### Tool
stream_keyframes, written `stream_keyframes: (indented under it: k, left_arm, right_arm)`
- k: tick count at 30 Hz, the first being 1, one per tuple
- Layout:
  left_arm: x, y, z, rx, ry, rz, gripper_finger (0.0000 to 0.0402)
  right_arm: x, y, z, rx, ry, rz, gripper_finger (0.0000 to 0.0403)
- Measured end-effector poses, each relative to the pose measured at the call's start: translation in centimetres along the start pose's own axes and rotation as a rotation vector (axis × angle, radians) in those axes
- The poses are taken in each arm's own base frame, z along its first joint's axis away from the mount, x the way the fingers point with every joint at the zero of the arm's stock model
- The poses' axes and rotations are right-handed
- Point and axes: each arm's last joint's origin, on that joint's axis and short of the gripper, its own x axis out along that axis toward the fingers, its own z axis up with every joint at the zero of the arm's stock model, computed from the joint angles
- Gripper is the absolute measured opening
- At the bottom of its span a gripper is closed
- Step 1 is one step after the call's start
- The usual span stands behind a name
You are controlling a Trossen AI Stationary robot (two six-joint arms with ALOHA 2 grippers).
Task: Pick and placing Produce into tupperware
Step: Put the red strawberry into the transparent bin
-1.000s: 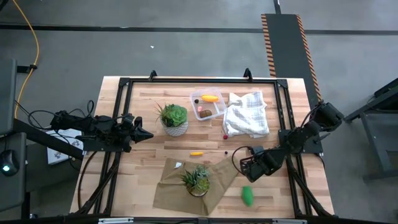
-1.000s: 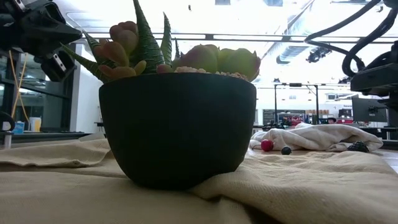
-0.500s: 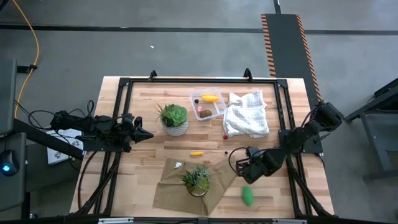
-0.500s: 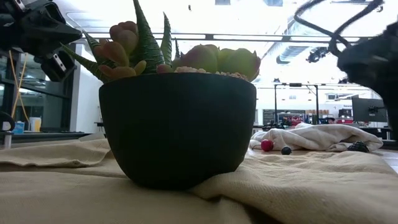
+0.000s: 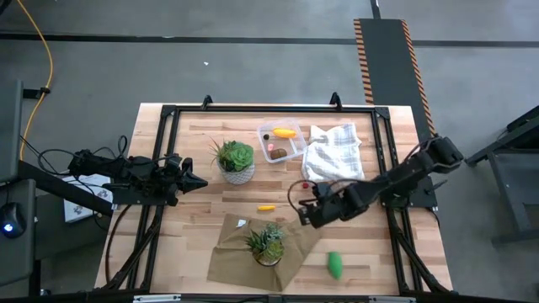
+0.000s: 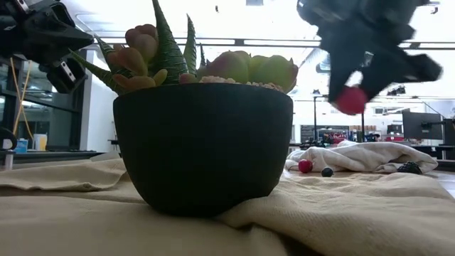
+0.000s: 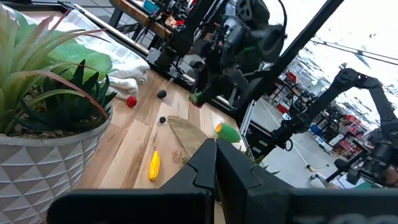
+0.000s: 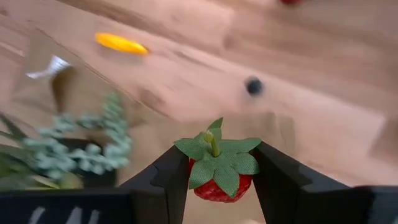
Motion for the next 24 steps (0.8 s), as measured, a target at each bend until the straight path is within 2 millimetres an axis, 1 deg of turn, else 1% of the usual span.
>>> stream_keyframes:
  k: [5,8,18,24]
  left_arm:
    - [0.0,0.0,0.0,0.000,0.000,0.000,0.0001]
    - [0.0,0.0,0.0,0.000,0.000,0.000,0.0001]
    - [0.0,0.0,0.0,0.000,0.000,0.000,0.0001]
    - [0.0,0.0,0.0,0.000,0.000,0.000,0.0001]
  right_arm:
    - [-0.7,1.4,2.8,-0.050,-0.034,0.030,0.0140]
    - [-1.0,1.9,4.5,-0.073,-0.051,0.038,0.0140]
    - [-1.7,2.4,9.6,-0.136,-0.043,0.060,0.0140]
    - [-2.2,2.2,12.9,-0.190,-0.056,0.079,0.0140]
